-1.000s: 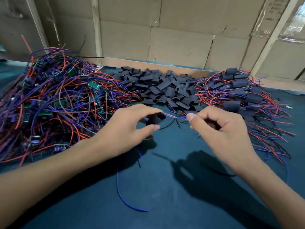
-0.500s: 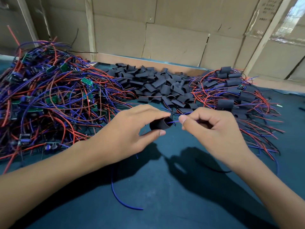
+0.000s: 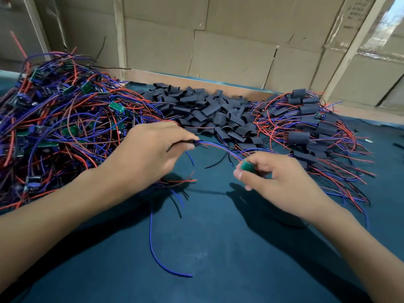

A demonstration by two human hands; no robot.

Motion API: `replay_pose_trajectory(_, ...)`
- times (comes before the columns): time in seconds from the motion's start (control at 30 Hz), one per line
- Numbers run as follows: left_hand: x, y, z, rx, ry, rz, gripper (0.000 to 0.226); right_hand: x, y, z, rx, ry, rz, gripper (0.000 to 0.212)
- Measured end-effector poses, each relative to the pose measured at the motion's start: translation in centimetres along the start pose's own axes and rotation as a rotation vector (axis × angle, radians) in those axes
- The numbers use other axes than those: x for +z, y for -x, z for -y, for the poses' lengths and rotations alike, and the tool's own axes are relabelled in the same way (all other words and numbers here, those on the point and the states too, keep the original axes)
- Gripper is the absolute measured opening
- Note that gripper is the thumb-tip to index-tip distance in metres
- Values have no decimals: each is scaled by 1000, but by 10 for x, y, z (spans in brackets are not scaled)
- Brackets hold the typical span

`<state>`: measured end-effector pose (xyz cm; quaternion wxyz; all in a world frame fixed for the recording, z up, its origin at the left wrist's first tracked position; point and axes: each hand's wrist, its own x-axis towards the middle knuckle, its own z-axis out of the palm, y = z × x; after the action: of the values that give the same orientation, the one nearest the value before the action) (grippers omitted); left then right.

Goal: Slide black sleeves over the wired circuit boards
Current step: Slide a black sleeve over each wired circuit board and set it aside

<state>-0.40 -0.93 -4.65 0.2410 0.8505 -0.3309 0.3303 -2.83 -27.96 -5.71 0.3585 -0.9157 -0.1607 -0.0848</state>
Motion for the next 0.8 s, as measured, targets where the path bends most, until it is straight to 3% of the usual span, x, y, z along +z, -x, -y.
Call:
replay_pose_trajectory(0.13, 2, 0, 8, 42, -95, 99, 35, -6, -3, 2, -15, -114, -138, 20)
replay_pose_trajectory(0.2, 6, 2, 7, 107, -134, 138, 41, -5, -1, 8, -67, -103, -112, 13)
replay_pose_trajectory(0.27, 8, 3, 3, 168, -164, 159, 45, -2, 1, 13, -97, -164, -38, 25)
replay_pose_trajectory(0.33, 9, 2, -1, 214, -160, 156, 45, 1, 4, 17, -87, -265, 16, 37)
replay_pose_trajectory(0.47, 11, 3, -12, 260, -134, 136, 42, 10, 5, 26, -137, -224, -39, 32)
replay_pose_trajectory(0.63, 12, 3, -20, 298, -141, 121, 41, 11, 5, 27, -128, -401, -92, 24)
replay_pose_trajectory(0.8, 13, 2, -24, 358, -137, 134, 34, 10, 4, 26, -100, -399, -170, 21)
